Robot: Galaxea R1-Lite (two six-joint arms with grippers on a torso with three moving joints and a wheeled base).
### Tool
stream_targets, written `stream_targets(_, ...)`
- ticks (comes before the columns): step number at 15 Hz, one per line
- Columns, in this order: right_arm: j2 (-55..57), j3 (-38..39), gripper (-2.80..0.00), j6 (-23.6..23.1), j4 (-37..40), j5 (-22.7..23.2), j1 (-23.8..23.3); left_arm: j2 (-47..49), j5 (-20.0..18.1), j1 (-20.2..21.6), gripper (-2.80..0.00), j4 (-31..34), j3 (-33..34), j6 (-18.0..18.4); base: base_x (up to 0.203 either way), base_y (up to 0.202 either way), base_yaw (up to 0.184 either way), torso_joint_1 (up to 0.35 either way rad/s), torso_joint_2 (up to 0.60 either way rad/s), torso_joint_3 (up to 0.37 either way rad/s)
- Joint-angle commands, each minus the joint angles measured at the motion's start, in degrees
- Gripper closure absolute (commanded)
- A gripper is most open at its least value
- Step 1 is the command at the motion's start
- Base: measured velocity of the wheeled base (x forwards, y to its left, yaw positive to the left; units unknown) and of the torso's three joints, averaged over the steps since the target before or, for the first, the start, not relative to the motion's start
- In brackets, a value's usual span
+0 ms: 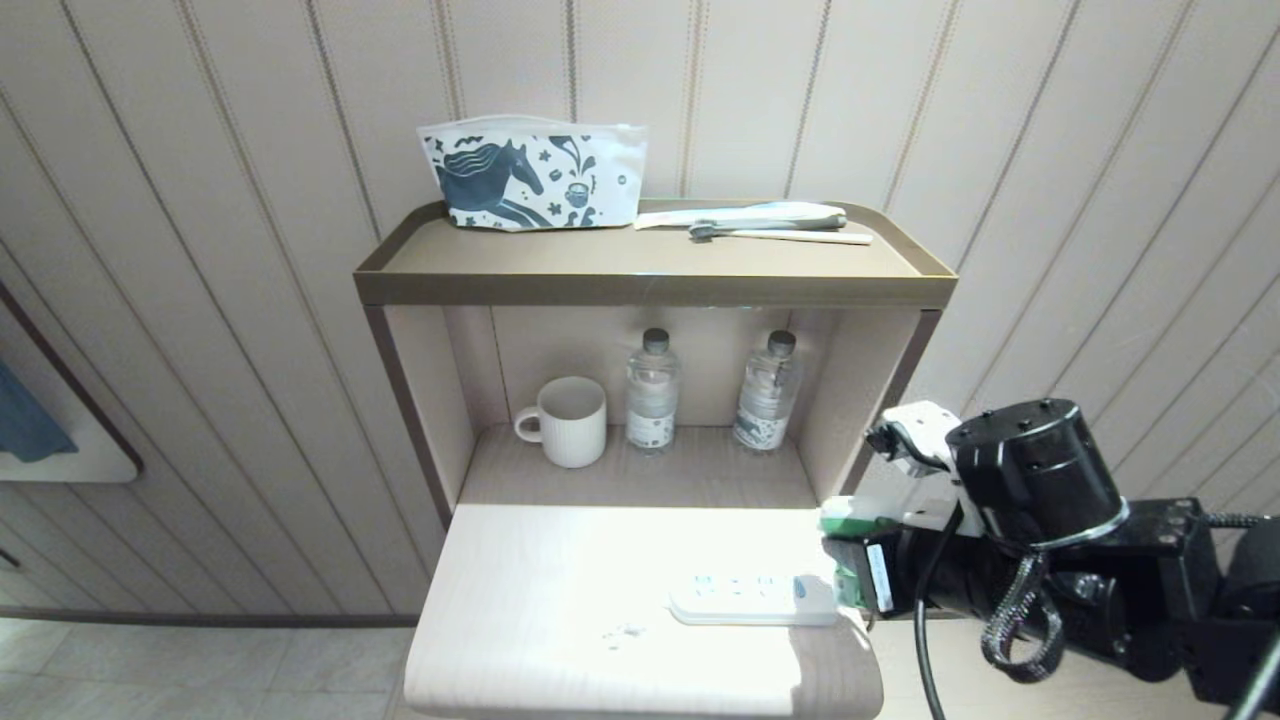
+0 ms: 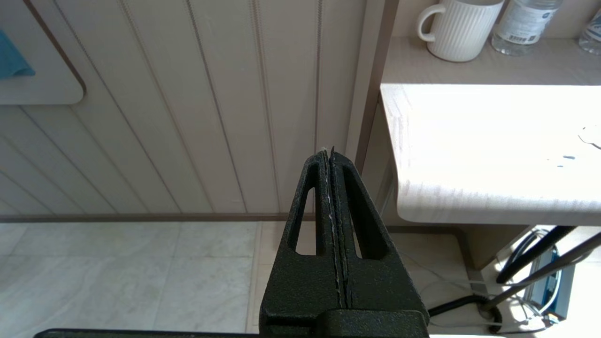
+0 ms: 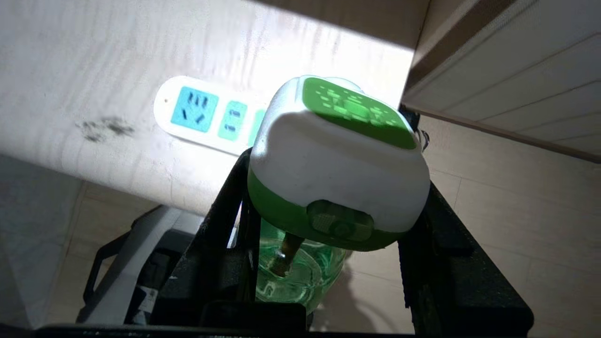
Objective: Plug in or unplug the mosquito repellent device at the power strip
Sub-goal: Place the mosquito repellent liquid on the table
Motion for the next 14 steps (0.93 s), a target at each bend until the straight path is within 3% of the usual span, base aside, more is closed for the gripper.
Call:
stream_targets(1,-2.09,2.55,0.00,-0.34,-1.07,-0.39,0.15,-0.04,0.00,0.01,0.00,0.11,0.00,0.02,0.000,0.000,0.000,0.000,0.00,0.000)
stream_targets(3,-1.28,6.46,0.00,-0.73,-10.13,-1.39,0.47,-0.09,0.00,0.01,0.00,0.11,0.00,0.02,0.000,0.000,0.000,0.000,0.00,0.000)
stream_targets(5,-0.11,10.63,0.00,-4.07,-20.43,-4.02,1.47,-0.01,0.00,0.01,0.00,0.09,0.00,0.02,0.000,0.000,0.000,0.000,0.00,0.000)
stream_targets(9,3.07,16.08,0.00,-7.72,-33.67,-9.14,7.22,-0.09,0.00,0.01,0.00,0.03,0.00,0.02,0.000,0.000,0.000,0.000,0.00,0.000)
stream_targets(14,19.71,20.37,0.00,-12.90,-60.10,-14.60,9.48,-0.02,0.00,0.01,0.00,0.11,0.00,0.02,0.000,0.000,0.000,0.000,0.00,0.000)
